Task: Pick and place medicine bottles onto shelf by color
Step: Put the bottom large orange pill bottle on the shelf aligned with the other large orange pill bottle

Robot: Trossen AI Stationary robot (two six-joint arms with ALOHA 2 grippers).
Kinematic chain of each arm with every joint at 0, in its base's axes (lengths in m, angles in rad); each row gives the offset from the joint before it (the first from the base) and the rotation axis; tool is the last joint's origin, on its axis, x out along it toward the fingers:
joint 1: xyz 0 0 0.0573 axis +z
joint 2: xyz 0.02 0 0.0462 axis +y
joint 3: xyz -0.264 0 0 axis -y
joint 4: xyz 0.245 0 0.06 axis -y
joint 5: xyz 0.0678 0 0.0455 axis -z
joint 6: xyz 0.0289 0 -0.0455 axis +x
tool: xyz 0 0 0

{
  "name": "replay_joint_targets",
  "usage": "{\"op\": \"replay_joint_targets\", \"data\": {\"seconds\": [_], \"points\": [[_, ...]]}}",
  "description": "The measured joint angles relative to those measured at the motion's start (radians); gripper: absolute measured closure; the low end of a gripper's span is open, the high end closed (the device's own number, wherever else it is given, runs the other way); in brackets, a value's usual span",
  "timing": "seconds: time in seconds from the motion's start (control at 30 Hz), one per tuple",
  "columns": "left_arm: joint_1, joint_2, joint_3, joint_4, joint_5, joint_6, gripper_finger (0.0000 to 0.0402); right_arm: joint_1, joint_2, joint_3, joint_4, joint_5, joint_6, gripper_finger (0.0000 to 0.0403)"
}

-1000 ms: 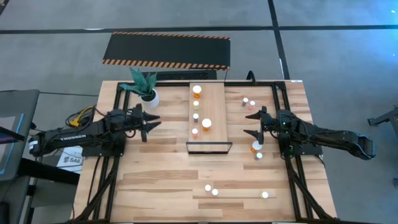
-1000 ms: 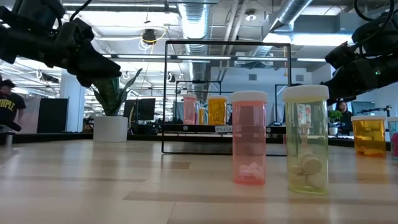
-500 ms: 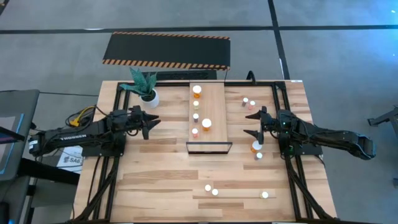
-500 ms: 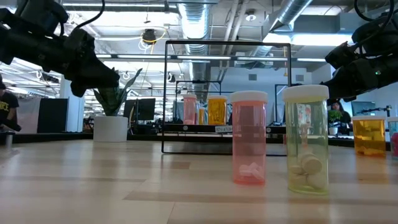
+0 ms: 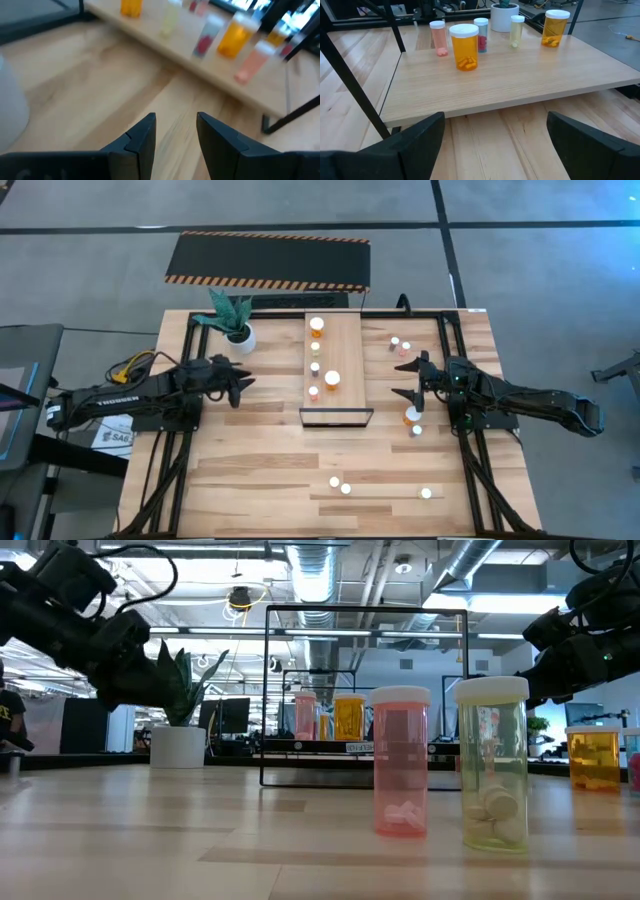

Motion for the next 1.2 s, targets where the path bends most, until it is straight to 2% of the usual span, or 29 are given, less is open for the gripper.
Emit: {"op": "replay_joint_targets", "data": {"seconds": [0.43, 0.9, 1.2], "points": [[0.000, 0.000, 0.002, -0.254, 0.000, 0.000, 0.0274, 0.000, 0.000, 0.000, 0.000, 0.000, 0.000, 0.0029], [0.000, -0.002, 0.002, -0.256, 0.005, 0.000, 0.0274, 0.000, 0.000, 0.000, 0.000, 0.000, 0.000, 0.0029], [-0.007, -0.164, 0.002, -0.258, 0.005, 0.000, 0.0274, 0.000, 0.000, 0.000, 0.001, 0.000, 0.000, 0.0029]]}}
